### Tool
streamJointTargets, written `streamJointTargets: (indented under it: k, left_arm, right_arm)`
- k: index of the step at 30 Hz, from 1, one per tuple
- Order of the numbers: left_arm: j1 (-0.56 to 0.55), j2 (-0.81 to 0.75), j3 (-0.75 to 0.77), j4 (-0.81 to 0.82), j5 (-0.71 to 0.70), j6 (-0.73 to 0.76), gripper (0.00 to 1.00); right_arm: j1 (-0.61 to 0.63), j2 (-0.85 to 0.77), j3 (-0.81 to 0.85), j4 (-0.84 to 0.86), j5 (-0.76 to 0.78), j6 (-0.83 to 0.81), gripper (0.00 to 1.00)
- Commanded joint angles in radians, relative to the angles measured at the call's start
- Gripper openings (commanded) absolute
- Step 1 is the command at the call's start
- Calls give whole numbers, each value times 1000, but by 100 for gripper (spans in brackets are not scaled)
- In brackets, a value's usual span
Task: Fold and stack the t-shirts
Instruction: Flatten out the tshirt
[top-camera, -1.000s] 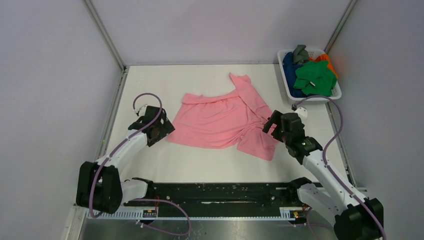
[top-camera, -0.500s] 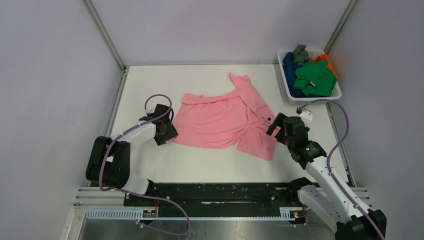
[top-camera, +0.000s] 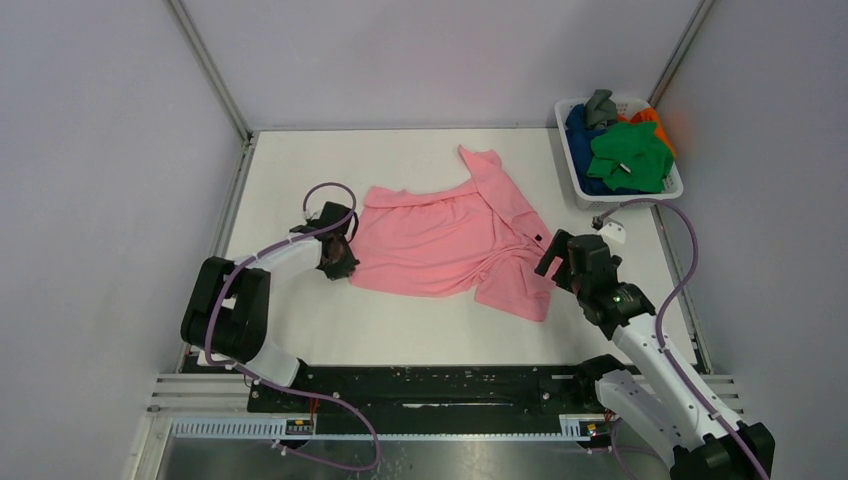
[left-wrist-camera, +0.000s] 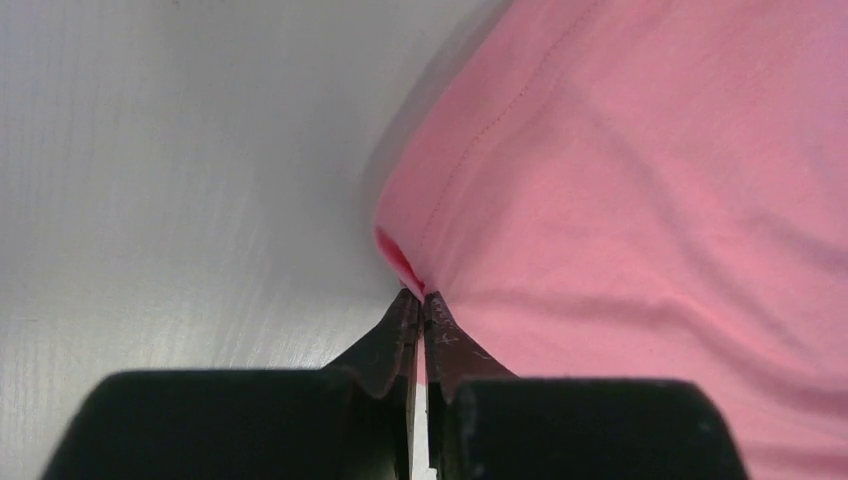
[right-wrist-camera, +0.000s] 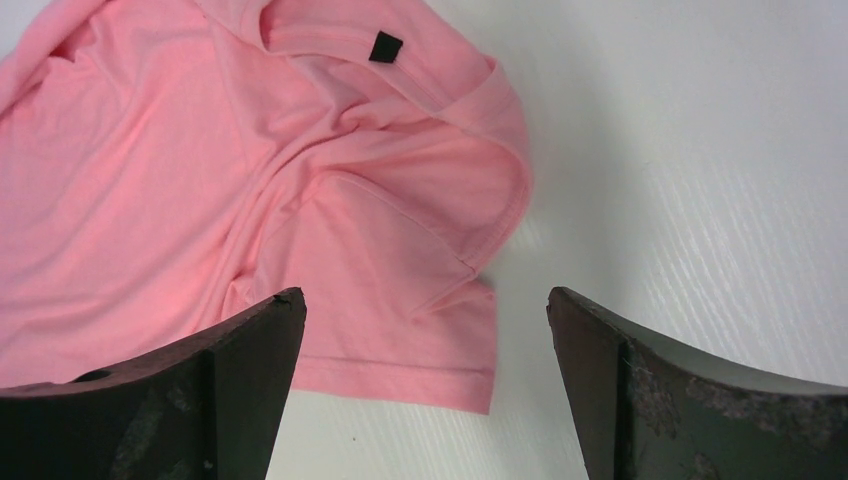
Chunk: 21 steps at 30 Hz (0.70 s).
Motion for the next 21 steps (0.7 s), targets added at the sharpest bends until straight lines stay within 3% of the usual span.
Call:
streamJointTargets:
  k: [1,7,17,21]
  left_arm:
    - [-4,6,-3,36,10,24,0]
    - [-4,-73,-50,43,-8,21,0]
    - [-4,-147,-97,-4,-82,7,0]
    - [-4,-170,-111,7,-75,6,0]
  right_arm:
    - [1,-26,25,-86,-68,-19,100]
    - [9,69,2,-176,-221,2,98]
    - [143,273,-10,-178,-88,124,82]
    - [149,350,-52,-102,-108,162,76]
